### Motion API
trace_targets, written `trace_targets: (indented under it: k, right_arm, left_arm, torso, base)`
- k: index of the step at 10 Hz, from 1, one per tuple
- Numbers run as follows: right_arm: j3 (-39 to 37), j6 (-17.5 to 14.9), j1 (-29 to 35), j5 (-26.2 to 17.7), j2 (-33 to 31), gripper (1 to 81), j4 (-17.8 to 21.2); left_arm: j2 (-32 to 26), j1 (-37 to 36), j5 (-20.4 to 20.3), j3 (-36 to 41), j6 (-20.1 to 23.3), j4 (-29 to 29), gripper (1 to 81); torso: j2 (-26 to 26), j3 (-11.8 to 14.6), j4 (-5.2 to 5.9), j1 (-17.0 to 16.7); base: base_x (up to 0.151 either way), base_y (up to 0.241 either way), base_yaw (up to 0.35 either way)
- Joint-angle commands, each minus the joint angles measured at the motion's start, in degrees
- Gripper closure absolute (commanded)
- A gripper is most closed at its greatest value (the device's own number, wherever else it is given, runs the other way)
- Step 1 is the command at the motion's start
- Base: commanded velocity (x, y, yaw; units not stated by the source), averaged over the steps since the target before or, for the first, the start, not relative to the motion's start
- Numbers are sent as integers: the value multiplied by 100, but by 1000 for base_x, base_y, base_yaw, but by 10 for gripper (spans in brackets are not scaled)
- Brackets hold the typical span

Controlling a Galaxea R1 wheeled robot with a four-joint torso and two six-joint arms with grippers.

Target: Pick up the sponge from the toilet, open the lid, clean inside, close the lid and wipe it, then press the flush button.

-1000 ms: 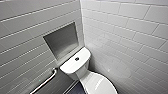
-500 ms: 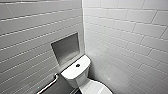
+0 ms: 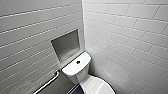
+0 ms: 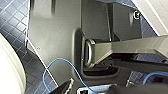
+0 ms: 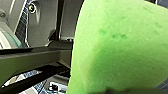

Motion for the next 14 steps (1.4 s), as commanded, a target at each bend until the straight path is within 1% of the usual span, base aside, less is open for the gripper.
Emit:
trace_targets:
  k: [1, 2, 4, 7, 8, 9, 11, 14]
  right_arm:
    - [-68, -4, 84, -389, 29, 811, 33]
    - [-68, -12, 84, -389, 38, 811, 33]
    - [-59, -13, 84, -389, 38, 811, 25]
    - [-93, -13, 84, -389, 82, 811, 16]
    - [-94, -13, 84, -389, 91, 811, 16]
    - [-94, -13, 84, -389, 117, 811, 33]
    - [-173, -12, 49, -398, 152, 811, 33]
    - [-340, -13, 22, -398, 249, 811, 33]
  left_arm:
    - [-32, -110, 302, 17, 5, -22, 10]
    - [-23, -110, 302, 9, -3, -31, 10]
    - [-22, -110, 302, 8, 5, -22, 10]
    - [144, -110, 345, -280, 23, 5, 10]
    - [249, -110, 354, -465, 15, 5, 10]
    - [328, -110, 354, -598, 14, -13, 10]
    - [364, -110, 346, -660, 14, -13, 10]
    - [364, -110, 337, -660, 5, -22, 10]
  torso:
    - [-9, 213, 0, 4]
    - [40, 441, 0, -22]
    - [127, 806, 0, -68]
    - [131, 1415, 0, -83]
    - [131, 1062, 0, -88]
    - [129, 1189, 0, -92]
    - [127, 1268, 0, -94]
    - [127, 1263, 0, -99]
  base:
    - [0, 0, 0]
    - [0, 0, 0]
    - [0, 0, 0]
    - [0, 0, 0]
    - [0, 0, 0]
    - [0, 0, 0]
    - [0, 0, 0]
    - [0, 0, 0]
